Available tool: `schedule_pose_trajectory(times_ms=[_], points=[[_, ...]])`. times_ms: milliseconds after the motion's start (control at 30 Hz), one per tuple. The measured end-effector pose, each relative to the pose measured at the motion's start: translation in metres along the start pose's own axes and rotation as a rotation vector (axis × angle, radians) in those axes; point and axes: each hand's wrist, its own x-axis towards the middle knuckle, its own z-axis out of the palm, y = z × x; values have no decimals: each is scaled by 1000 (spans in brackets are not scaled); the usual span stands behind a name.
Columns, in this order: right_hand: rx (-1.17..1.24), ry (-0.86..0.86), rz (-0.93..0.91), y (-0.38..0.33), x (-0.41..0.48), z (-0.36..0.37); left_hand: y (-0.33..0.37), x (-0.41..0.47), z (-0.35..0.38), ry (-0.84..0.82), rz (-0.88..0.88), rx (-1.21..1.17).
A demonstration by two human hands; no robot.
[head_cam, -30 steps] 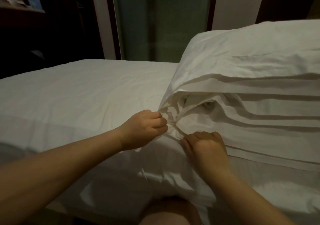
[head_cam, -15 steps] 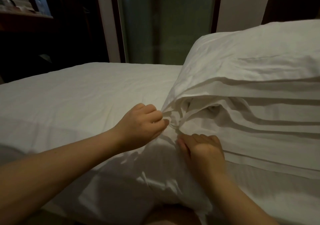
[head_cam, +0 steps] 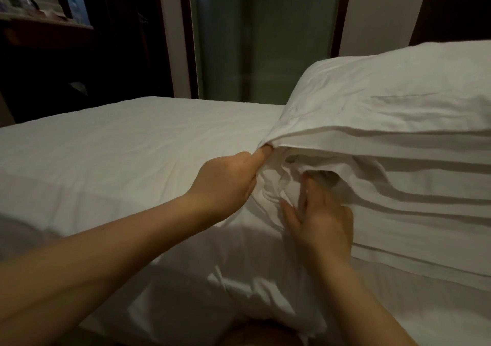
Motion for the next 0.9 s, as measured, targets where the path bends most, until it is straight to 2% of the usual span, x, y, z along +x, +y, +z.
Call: schedule_pose_trajectory(times_ms=[67,133,200,333,433,533,600,733,900], points=[[5,3,23,-3,2,-2,5,-1,-3,-92,-90,-64],[25,-135,146,-6,9,-7,6,-4,-8,-115,-121,-121],[6,-151,194,-6,13,-7,2,-10,-14,-145,-122,-135],[61,4,1,-15,3,4,-2,-15,-15,-267,-130,-78],[187,215,-26,-13,-5,9,3,-9,-14,-244,-137,-60],[175,349,-135,-17,-9,11,12,-5,-14,-210,-149,-43],[128,359,-130,-23,-5,9,20,-1,-13,-190,-178,-29],[187,301,55,-20,1,5,35,13,-8,-128,-248,-35],[173,291,3,-11,-8,13,42,26,1,-176,-289,-11]])
